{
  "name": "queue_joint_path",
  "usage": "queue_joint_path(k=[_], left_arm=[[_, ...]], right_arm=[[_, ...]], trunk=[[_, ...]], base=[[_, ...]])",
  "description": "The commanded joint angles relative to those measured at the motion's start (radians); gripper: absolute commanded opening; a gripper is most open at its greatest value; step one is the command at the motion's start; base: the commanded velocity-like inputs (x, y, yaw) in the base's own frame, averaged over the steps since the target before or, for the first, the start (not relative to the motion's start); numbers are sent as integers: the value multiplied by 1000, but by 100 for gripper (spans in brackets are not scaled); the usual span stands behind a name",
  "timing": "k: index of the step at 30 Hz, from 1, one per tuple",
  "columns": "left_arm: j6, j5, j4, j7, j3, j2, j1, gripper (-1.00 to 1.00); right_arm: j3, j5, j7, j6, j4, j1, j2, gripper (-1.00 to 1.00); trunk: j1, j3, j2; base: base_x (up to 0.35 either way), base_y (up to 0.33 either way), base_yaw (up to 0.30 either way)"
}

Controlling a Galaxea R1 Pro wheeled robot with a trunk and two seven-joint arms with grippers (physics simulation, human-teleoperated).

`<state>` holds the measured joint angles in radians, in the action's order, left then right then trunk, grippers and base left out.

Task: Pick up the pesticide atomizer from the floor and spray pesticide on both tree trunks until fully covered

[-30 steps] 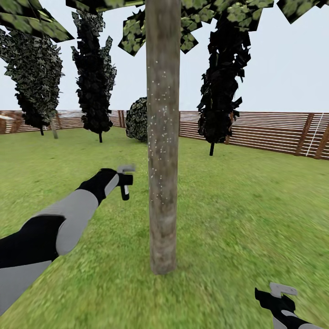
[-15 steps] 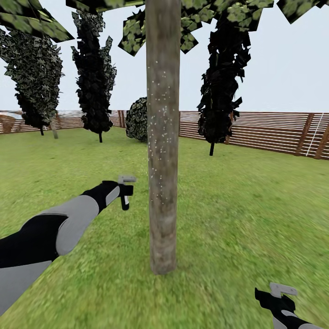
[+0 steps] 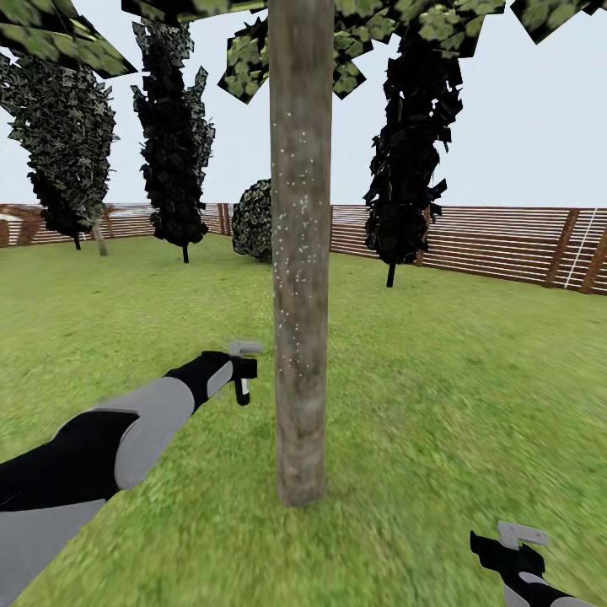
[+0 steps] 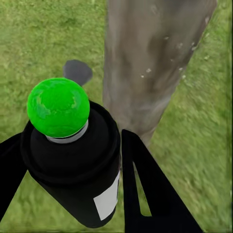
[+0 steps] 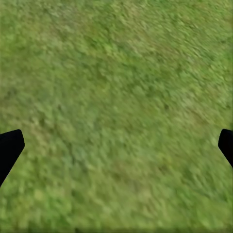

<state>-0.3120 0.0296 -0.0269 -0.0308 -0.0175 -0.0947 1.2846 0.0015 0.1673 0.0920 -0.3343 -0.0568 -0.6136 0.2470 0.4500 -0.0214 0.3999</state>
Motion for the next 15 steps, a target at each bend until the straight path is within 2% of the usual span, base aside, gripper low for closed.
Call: queue_joint_path(k=[1, 4, 5, 7, 13, 15], left_arm=[[7, -2, -1, 0, -4, -5, -9, -100], [29, -2, -1, 0, -4, -12, -36, -100], [40, -2, -1, 0, -4, -14, -68, -100], [59, -3, -1, 0, -4, -15, -93, -100], [84, -3, -1, 0, -4, -16, -119, -100], [85, -3, -1, 0, -4, -16, -144, -100]], right_arm=[[0, 0, 0, 0, 0, 0, 0, 100], [0, 0, 0, 0, 0, 0, 0, 100], [0, 0, 0, 0, 0, 0, 0, 100], [0, 0, 0, 0, 0, 0, 0, 100], [0, 0, 0, 1, 0, 0, 0, 100], [0, 0, 0, 0, 0, 0, 0, 100]], trunk=[[0, 0, 0], [0, 0, 0], [0, 0, 0], [0, 0, 0], [0, 0, 0], [0, 0, 0]], base=[[0, 0, 0], [0, 0, 0], [0, 0, 0], [0, 0, 0], [0, 0, 0], [0, 0, 0]])
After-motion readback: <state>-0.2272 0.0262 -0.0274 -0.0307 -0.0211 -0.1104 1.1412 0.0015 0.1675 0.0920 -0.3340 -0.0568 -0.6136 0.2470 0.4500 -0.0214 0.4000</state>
